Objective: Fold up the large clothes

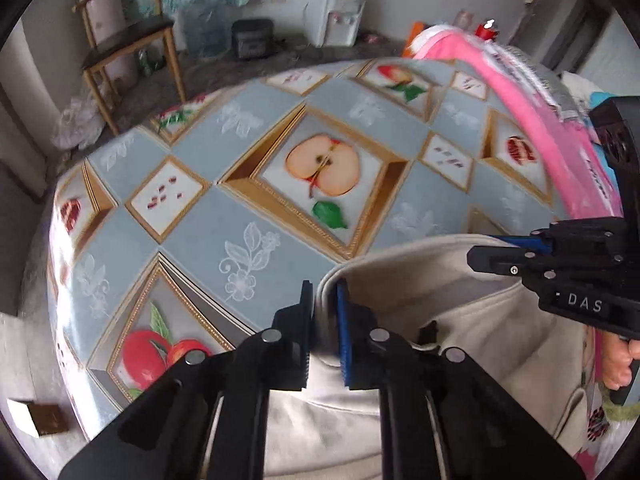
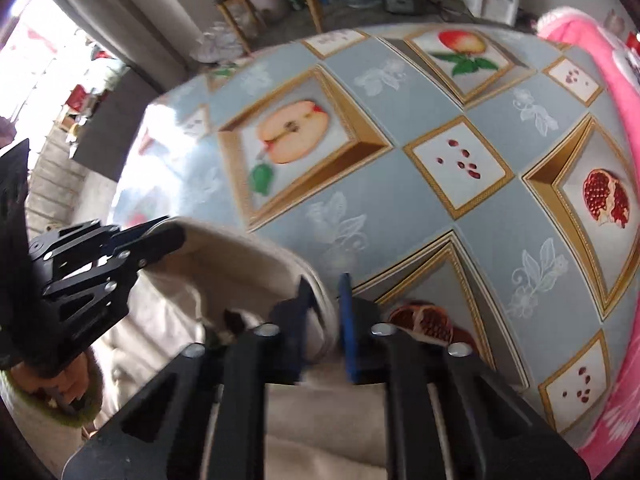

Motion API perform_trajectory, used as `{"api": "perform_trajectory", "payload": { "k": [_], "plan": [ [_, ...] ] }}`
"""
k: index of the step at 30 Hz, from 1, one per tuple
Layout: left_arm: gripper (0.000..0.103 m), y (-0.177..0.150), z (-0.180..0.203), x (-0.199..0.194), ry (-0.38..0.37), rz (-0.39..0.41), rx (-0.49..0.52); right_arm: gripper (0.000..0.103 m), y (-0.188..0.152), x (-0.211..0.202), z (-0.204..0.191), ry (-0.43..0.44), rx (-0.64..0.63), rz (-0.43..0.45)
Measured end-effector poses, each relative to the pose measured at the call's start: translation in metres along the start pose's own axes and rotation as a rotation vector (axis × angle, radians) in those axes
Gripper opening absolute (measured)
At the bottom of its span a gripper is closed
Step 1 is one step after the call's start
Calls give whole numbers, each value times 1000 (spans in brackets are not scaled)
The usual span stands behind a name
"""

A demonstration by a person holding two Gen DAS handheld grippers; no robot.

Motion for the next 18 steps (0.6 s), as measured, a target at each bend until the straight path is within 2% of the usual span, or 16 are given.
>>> {"api": "perform_trajectory", "payload": {
  "k": [3, 7, 13, 16, 18],
  "plan": [
    [9, -11, 19, -29, -48, 43, 71, 9, -23, -33, -14, -1, -87, 75],
    [9, -38, 42, -63, -92, 71, 154, 8, -62, -64, -24, 21, -158, 124],
    [8, -96, 68, -90, -116, 66, 260, 8, -121, -86, -41, -71, -258, 174],
    [8, -130, 78, -79, -87, 27, 298, 15, -145, -77, -42, -125, -292, 137],
    [8, -146, 80, -69, -79, 4, 300, 26, -158, -83, -38, -85, -282, 126]
  ]
}}
Point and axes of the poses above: each gripper's, at about its wrist camera, not at the fingertips, and x roughly the way its jaws point, z to its right, y to its top, the point moved 5 cm from there along x, roughly the way its jaws point, and after that the axes turned 8 degrees about -y, right-handed, at the moved point
